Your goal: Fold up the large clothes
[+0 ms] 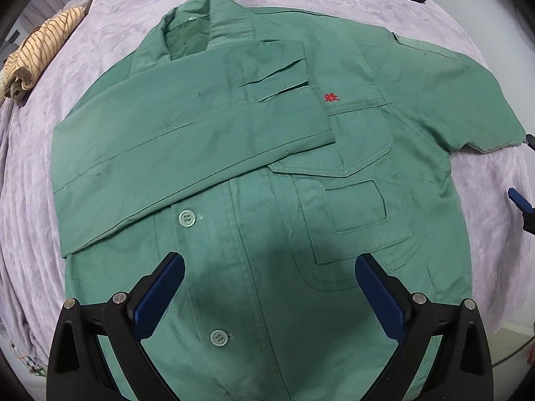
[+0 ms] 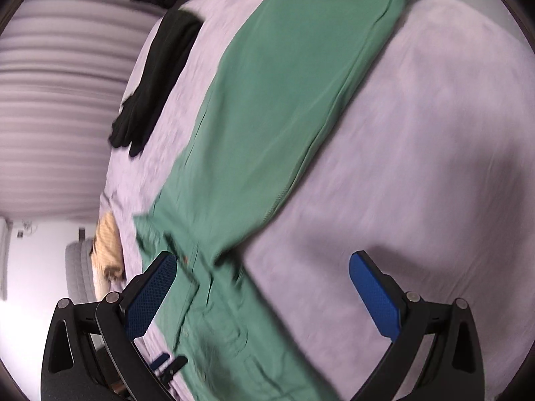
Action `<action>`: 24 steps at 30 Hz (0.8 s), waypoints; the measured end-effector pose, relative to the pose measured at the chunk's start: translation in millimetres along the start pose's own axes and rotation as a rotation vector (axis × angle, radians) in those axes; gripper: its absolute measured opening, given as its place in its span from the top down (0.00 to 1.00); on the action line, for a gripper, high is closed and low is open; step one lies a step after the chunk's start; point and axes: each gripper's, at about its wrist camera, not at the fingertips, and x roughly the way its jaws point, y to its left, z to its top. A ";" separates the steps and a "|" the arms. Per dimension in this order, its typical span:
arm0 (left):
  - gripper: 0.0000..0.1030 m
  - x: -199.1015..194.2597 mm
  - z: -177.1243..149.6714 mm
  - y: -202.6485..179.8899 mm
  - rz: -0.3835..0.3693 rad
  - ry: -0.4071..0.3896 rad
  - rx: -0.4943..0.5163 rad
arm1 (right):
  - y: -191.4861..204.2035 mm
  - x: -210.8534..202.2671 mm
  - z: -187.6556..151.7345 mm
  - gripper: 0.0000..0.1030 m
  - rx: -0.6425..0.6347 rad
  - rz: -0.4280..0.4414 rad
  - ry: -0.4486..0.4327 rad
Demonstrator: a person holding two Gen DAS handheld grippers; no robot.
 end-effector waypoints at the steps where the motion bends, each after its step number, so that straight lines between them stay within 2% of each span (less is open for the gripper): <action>1: 0.01 2.5 2.7 -3.1 -0.001 0.000 0.003 | -7.3 -2.7 11.9 0.01 0.022 0.004 -0.021; 9: 0.01 24.3 21.8 -21.1 -0.016 0.017 0.009 | -38.7 -10.4 91.7 0.02 0.121 0.065 -0.178; 14: 0.01 30.6 30.5 -25.3 -0.016 0.014 0.005 | -46.5 -4.5 123.4 0.02 0.198 0.124 -0.232; 17: 0.01 27.6 34.6 -23.4 -0.024 -0.003 0.000 | -51.0 -8.8 133.9 0.04 0.251 0.209 -0.264; 18: 0.01 26.8 35.7 -23.5 -0.028 -0.009 -0.002 | -53.7 -9.3 135.7 0.16 0.274 0.243 -0.267; 19: 0.01 25.9 37.0 -22.7 -0.033 -0.014 -0.005 | -55.5 -7.9 137.5 0.45 0.291 0.263 -0.262; 20: 0.01 24.4 38.6 -21.2 -0.038 -0.021 -0.009 | -56.9 -4.7 138.7 0.61 0.309 0.262 -0.249; 21: 0.01 23.0 41.7 -19.8 -0.041 -0.026 -0.012 | -59.5 -1.9 139.6 0.88 0.325 0.256 -0.238; 22: 0.01 21.7 43.6 -17.7 -0.042 -0.030 -0.014 | -60.6 -0.4 139.3 0.94 0.335 0.258 -0.236; 24: 0.01 17.7 46.4 -11.7 -0.042 -0.044 -0.021 | -58.3 -1.2 136.5 0.95 0.331 0.299 -0.250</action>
